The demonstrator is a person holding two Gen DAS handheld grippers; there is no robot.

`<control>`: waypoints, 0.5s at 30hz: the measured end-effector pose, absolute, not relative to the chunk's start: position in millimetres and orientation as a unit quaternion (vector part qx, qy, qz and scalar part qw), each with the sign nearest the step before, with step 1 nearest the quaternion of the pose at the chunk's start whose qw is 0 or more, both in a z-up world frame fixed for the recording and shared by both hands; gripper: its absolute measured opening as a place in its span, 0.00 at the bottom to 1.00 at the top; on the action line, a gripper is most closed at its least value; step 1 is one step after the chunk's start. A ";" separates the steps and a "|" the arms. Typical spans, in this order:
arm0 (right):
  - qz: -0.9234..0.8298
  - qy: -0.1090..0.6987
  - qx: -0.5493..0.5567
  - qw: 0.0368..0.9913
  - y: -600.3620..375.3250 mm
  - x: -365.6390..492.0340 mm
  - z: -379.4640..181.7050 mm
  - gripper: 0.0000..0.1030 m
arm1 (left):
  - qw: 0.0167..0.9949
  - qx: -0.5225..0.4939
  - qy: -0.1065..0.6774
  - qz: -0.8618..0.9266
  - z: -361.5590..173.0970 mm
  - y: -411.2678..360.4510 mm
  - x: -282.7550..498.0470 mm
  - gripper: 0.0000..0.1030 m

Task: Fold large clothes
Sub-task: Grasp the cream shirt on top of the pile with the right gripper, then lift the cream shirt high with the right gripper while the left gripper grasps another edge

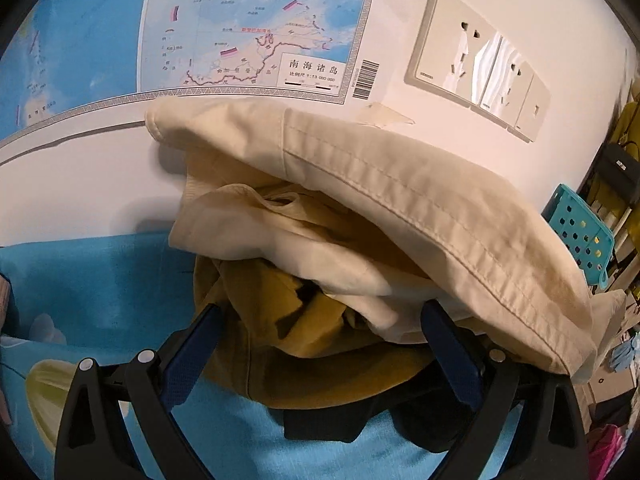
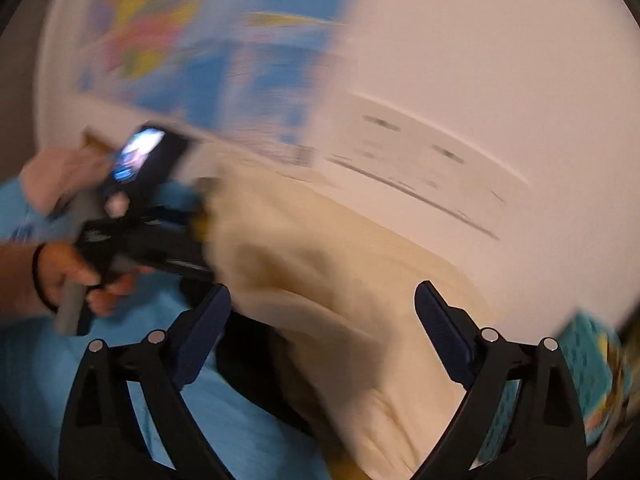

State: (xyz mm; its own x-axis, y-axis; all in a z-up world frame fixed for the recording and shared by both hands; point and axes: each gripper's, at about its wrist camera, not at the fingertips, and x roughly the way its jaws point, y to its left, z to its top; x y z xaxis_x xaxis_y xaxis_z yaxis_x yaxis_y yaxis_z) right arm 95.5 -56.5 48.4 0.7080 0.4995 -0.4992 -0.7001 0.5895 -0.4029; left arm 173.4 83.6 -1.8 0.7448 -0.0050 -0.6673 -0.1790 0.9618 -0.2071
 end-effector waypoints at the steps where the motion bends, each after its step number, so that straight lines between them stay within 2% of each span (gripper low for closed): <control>1: 0.341 0.164 -0.322 0.868 -41.4 96.2 39.9 0.89 | 0.925 -0.129 0.354 0.047 -1.8 84.6 173.7 0.93; 2: 0.336 0.162 -0.351 0.859 -26.2 99.3 28.1 0.89 | 0.925 -0.129 0.355 0.046 -1.1 83.6 173.6 0.93; 3: 0.329 0.154 -0.369 0.856 -14.0 102.9 21.3 0.88 | 0.924 -0.123 0.357 0.059 0.2 80.7 171.6 0.83; 4: 0.325 0.152 -0.389 0.848 -6.1 107.7 14.7 0.86 | 0.923 -0.121 0.361 0.064 -2.2 83.9 171.2 0.84; 6: 0.321 0.173 -0.399 0.841 -0.2 124.6 5.2 0.66 | 0.921 -0.144 0.359 0.044 -3.4 95.1 167.4 0.85; 7: 0.318 0.182 -0.397 0.842 -1.0 130.6 2.9 0.47 | 0.922 -0.143 0.357 0.041 -2.5 96.3 165.9 0.85; 8: 0.320 0.194 -0.391 0.841 -2.1 137.4 2.6 0.38 | 0.925 -0.134 0.354 0.041 -1.4 96.5 164.2 0.85; 9: 0.328 0.209 -0.369 0.844 -7.8 144.1 7.3 0.24 | 0.926 -0.126 0.353 0.042 -0.8 95.9 163.1 0.85; 10: 0.330 0.214 -0.344 0.852 -13.7 148.1 14.9 0.14 | 0.927 -0.122 0.352 0.039 -1.3 96.1 161.2 0.85; 11: 0.333 0.213 -0.326 0.859 -19.2 149.5 22.7 0.10 | 0.929 -0.122 0.349 0.035 -2.2 97.2 158.1 0.86; 15: 0.348 0.187 -0.169 0.903 -72.2 161.1 82.1 0.06 | 0.932 -0.126 0.340 0.018 -4.7 102.5 148.6 0.90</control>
State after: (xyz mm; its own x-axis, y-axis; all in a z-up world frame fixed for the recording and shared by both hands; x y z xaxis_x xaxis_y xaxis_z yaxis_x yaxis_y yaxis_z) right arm 161.1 -72.2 82.1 0.6874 0.5654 -0.4559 -0.6921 0.7003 -0.1749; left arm 148.6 102.5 -4.7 0.7680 -0.0526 -0.6383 -0.1191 0.9675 -0.2230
